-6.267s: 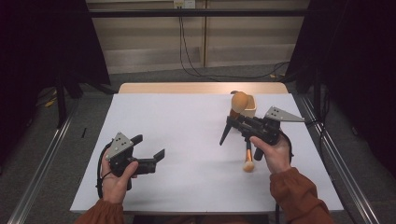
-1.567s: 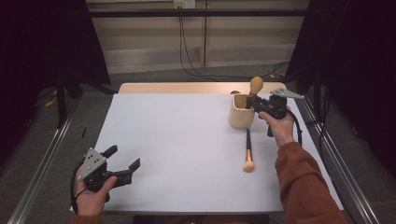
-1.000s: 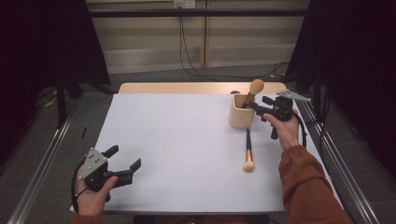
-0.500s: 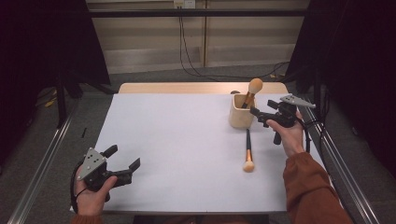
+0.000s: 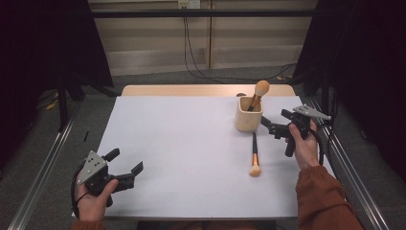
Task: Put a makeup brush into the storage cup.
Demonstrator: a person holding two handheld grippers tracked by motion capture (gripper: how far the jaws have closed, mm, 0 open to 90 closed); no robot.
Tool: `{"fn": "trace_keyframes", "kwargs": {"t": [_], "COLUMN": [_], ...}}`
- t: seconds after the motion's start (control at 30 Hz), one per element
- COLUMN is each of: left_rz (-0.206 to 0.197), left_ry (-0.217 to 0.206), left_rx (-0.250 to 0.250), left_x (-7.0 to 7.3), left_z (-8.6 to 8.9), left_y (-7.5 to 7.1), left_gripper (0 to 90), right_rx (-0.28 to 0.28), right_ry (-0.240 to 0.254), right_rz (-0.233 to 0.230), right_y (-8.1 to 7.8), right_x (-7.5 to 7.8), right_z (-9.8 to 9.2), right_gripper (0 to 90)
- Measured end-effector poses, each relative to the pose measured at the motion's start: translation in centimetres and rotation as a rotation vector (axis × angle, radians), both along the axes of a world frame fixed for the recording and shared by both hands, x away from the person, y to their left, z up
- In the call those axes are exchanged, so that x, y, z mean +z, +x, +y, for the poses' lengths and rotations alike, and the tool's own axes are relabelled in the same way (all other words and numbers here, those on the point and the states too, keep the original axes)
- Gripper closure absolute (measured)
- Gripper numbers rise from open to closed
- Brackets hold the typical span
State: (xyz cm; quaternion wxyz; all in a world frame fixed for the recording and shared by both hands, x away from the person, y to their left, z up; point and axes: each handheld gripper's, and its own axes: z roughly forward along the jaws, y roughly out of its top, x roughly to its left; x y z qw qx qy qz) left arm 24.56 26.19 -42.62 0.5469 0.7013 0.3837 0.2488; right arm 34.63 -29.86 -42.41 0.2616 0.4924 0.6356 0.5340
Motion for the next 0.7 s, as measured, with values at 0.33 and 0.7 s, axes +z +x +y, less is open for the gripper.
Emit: {"fn": "trace_keyframes", "kwargs": {"t": [0.33,0.7], "left_rz": [-0.022,-0.015], "left_ry": [-0.009,-0.027], "left_rx": [0.007,-0.006], "left_x": [0.0,0.1], "left_z": [0.4,0.7], "left_y": [0.0,-0.5], "left_gripper": [2.9,1.8], "right_rx": [-0.024,-0.033], "right_ry": [-0.071,-0.056], "right_rz": [-0.021,-0.020], "right_y": [-2.4,-5.1], "right_x": [0.4,-0.2], "right_z": [0.3,-0.2], "right_gripper": [1.5,1.5]}}
